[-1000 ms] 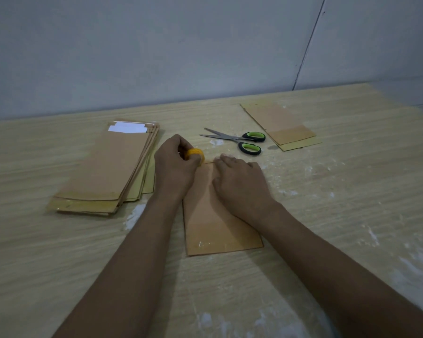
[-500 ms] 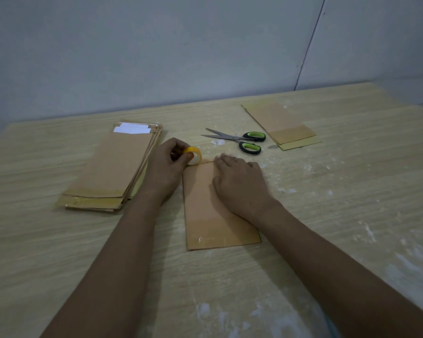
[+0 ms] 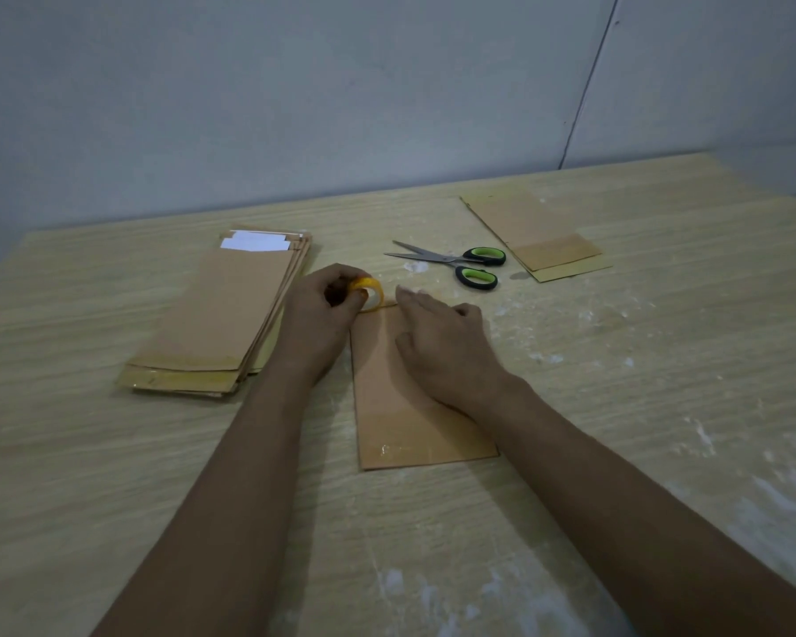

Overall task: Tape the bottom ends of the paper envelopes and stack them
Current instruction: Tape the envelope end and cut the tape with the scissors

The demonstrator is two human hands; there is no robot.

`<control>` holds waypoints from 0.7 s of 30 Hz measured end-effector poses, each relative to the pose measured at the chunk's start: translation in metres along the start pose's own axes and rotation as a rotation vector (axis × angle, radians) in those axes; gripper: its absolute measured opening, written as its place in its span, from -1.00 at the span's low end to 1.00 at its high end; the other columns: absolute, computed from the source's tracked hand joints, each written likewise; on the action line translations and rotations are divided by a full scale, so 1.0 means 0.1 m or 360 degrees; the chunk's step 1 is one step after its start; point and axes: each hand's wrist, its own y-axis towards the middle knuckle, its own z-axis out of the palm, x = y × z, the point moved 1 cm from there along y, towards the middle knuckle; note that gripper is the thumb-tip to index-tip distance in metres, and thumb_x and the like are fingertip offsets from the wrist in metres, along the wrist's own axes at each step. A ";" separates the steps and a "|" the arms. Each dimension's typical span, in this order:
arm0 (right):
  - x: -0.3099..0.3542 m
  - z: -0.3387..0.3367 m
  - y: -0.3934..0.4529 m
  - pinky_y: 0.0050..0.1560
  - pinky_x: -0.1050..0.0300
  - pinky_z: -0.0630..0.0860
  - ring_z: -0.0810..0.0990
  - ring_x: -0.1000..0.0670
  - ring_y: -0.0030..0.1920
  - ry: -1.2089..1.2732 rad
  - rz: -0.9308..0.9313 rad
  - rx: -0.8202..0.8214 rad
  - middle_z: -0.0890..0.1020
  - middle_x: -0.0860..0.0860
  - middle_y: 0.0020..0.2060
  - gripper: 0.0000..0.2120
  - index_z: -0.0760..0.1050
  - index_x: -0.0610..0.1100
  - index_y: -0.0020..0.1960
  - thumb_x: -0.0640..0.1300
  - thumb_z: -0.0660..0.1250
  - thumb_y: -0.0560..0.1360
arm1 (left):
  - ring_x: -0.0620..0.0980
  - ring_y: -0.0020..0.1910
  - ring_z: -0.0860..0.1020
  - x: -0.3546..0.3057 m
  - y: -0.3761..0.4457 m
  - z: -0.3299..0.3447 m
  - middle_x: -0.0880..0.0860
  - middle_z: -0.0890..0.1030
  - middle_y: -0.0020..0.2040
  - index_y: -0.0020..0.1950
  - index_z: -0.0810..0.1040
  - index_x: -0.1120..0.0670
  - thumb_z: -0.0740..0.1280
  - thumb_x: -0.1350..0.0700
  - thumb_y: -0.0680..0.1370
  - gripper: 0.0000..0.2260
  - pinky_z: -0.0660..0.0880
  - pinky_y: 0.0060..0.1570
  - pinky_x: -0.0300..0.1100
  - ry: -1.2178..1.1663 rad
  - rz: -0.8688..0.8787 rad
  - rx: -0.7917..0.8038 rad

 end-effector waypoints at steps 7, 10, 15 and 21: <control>0.01 0.03 -0.02 0.41 0.00 0.10 0.11 0.06 0.56 -0.0212 -0.0032 -0.0006 0.18 0.03 0.57 -0.51 0.11 -0.09 0.60 -0.02 -0.02 0.68 | -0.14 -0.18 0.54 -0.01 0.00 0.01 0.08 0.64 -0.13 0.00 0.67 0.16 0.36 0.35 0.50 -0.83 0.46 -0.16 -0.32 -0.0044 -0.0020 0.0025; 0.04 0.00 -0.01 0.43 -0.02 0.11 0.11 0.04 0.56 -0.0265 -0.0030 0.0030 0.18 0.01 0.57 -0.51 0.11 -0.10 0.59 -0.03 -0.03 0.68 | -0.08 -0.15 0.51 0.03 0.01 0.00 0.08 0.61 -0.08 -0.01 0.68 0.06 0.33 0.31 0.49 -0.79 0.38 -0.20 -0.36 0.0007 -0.0052 -0.0037; 0.13 0.02 0.01 0.44 -0.05 0.12 0.14 -0.02 0.55 -0.0232 0.0045 0.0055 0.21 -0.03 0.56 -0.53 0.14 -0.13 0.57 -0.10 -0.01 0.67 | 0.05 0.01 0.55 0.06 0.02 -0.01 0.15 0.60 0.04 0.01 0.69 0.01 0.34 0.30 0.50 -0.76 0.43 -0.10 -0.27 0.0066 -0.0072 -0.0013; 0.14 0.01 0.01 0.42 -0.09 0.12 0.22 -0.08 0.50 -0.0054 0.0118 0.0038 0.29 -0.05 0.50 -0.42 -0.03 -0.08 0.62 -0.15 0.04 0.63 | 0.05 0.02 0.56 0.06 0.01 -0.03 0.17 0.60 0.04 -0.01 0.69 0.01 0.33 0.34 0.48 -0.74 0.51 -0.02 -0.15 0.0102 -0.0037 0.0032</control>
